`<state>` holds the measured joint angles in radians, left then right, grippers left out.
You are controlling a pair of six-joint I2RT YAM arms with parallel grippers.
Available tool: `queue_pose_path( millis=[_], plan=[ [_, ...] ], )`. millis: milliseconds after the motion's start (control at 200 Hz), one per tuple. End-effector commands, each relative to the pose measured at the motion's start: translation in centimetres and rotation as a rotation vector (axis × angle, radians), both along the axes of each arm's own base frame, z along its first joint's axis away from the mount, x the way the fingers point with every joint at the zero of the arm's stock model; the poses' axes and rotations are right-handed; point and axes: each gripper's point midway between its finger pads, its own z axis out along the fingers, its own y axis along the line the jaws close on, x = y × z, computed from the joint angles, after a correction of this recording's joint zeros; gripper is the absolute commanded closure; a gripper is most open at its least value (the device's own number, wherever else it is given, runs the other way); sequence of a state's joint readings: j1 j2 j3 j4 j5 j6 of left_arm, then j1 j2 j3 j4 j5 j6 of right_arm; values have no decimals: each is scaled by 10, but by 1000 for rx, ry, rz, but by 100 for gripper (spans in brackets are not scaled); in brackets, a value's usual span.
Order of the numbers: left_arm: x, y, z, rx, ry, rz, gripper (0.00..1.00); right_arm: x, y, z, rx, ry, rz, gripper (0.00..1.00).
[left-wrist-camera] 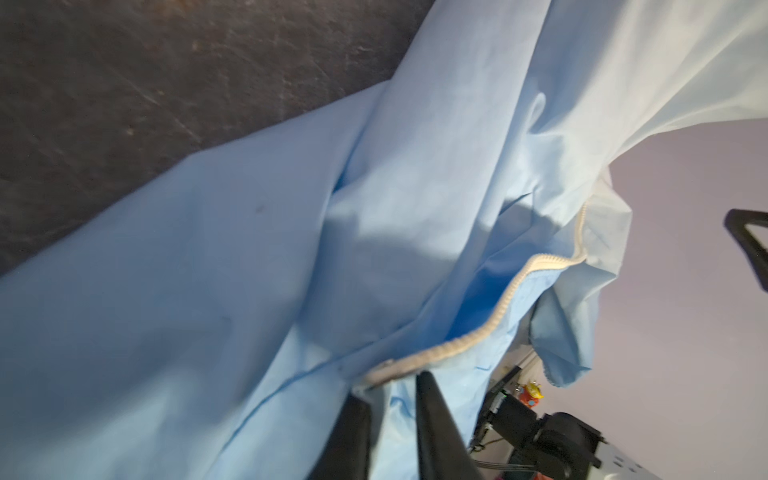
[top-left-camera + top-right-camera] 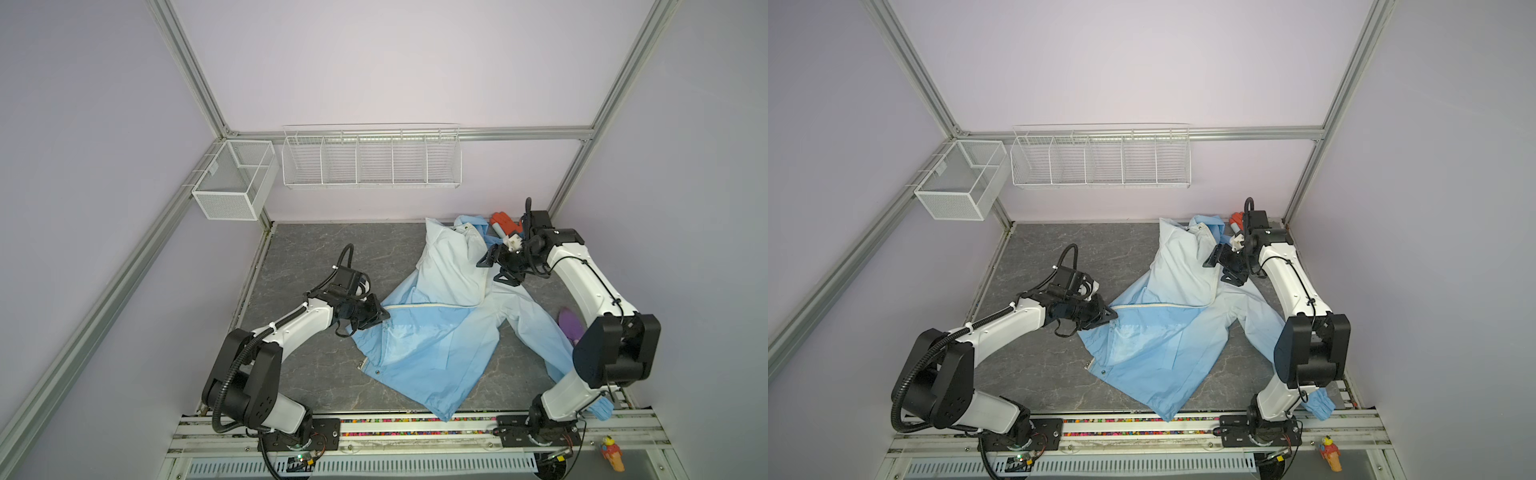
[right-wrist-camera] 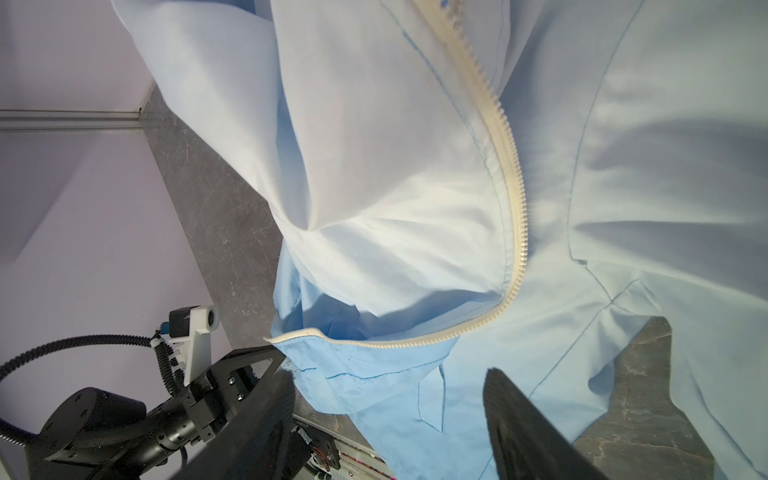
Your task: Zip up the jacket
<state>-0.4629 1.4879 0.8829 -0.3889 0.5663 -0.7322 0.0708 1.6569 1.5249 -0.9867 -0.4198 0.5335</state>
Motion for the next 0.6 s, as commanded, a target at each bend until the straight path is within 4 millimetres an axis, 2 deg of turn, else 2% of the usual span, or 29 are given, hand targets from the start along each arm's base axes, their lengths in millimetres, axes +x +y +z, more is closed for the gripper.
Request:
queue_pose_path(
  millis=[0,45,105,130,170,205,240,295,335,380,465,595],
  plan=[
    [9,-21,64,-107,-178,-107,100,-6,5,4,13,-14,19,26],
    [-2,-36,95,-123,-270,-203,100,-7,5,4,13,-10,20,26],
    [-33,-68,141,-130,-411,-384,100,-7,5,4,15,-10,18,26],
    [-48,-81,155,-128,-452,-450,100,-8,5,4,17,-10,18,26],
    [-77,-99,163,-99,-460,-567,100,-8,5,3,18,-7,18,26],
    [-100,-110,160,-61,-436,-666,96,-9,5,2,16,-4,19,26],
    [-123,-115,148,-13,-379,-756,91,-10,5,0,15,0,18,26],
    [-158,-118,126,47,-282,-871,75,-13,5,-3,21,11,16,26],
    [-178,-119,110,67,-226,-913,65,-15,5,-5,21,17,15,26],
    [-195,-117,95,92,-190,-940,60,-19,5,-6,19,22,14,26],
    [-205,-110,88,70,-168,-909,57,-26,4,-8,15,28,11,25],
    [-196,-91,88,102,-173,-805,55,-37,4,-9,23,48,13,25]
  ],
)
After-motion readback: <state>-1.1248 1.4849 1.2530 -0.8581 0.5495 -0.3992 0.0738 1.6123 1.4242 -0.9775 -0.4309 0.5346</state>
